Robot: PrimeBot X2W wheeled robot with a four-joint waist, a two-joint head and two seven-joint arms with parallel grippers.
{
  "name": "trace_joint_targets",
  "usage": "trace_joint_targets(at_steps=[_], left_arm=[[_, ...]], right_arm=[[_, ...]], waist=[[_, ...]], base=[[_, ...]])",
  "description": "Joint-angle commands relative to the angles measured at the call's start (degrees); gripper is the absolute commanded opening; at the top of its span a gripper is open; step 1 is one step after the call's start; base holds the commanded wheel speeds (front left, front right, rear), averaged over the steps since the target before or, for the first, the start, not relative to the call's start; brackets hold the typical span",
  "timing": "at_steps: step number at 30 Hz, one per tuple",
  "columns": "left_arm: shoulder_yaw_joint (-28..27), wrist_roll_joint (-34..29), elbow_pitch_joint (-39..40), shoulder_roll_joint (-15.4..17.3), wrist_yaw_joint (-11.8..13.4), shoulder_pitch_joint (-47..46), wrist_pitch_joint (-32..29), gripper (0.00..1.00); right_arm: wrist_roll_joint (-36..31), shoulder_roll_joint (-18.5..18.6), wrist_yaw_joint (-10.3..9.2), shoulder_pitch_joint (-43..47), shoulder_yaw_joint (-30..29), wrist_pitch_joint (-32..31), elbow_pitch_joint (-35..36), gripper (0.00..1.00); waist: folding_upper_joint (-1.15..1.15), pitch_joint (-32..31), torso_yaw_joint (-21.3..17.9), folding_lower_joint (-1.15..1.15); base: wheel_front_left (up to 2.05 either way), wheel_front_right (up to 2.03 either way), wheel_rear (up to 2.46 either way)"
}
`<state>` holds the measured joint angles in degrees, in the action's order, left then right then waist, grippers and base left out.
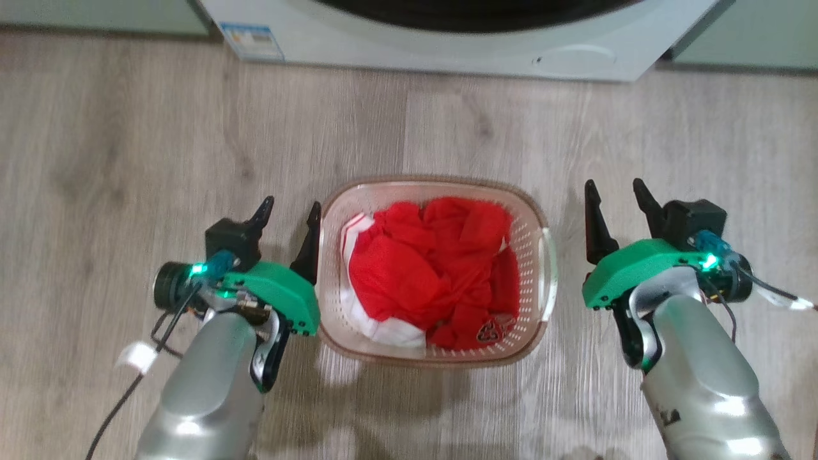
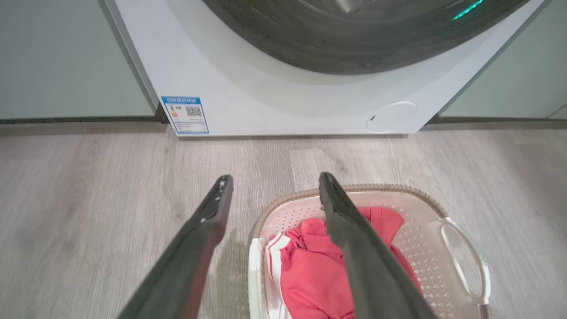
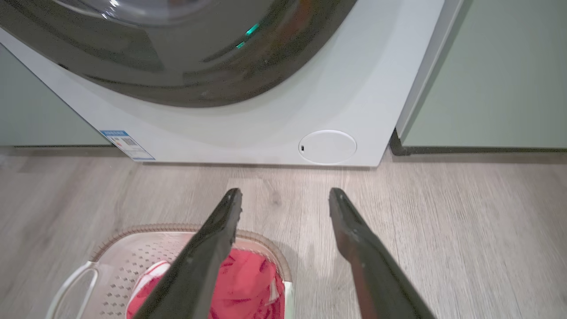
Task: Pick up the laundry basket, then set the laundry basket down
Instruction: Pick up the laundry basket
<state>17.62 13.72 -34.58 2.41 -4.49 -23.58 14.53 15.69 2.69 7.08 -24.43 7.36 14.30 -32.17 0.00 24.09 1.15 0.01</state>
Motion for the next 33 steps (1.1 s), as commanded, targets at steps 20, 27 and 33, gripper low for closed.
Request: trace_joint_targets(at_steps=[20, 27, 33], left_arm=[[9.2, 6.3, -25.1, 0.5, -2.9, -16.2, 0.5, 1.00], [14.8, 11.4, -29.2, 0.5, -3.0, -18.6, 0.4, 1.00], [20.4, 16.3, -30.7, 0.5, -3.0, -20.6, -1.7, 1.00]], right_arm=[[2.2, 0.2, 0.41, -13.2, 6.2, -2.1, -21.6, 1.00], [5.6, 0.2, 0.41, -14.9, 9.1, -4.1, -24.7, 1.00], [8.1, 0.2, 0.41, -16.4, 10.8, -5.4, -27.3, 1.00]], waist=[[0.00, 14.1, 0.7, -0.01], [0.00, 15.9, 0.4, -0.01], [0.00, 17.7, 0.6, -0.01]], base=[[0.00, 0.00, 0.00], [0.00, 0.00, 0.00], [0.00, 0.00, 0.00]])
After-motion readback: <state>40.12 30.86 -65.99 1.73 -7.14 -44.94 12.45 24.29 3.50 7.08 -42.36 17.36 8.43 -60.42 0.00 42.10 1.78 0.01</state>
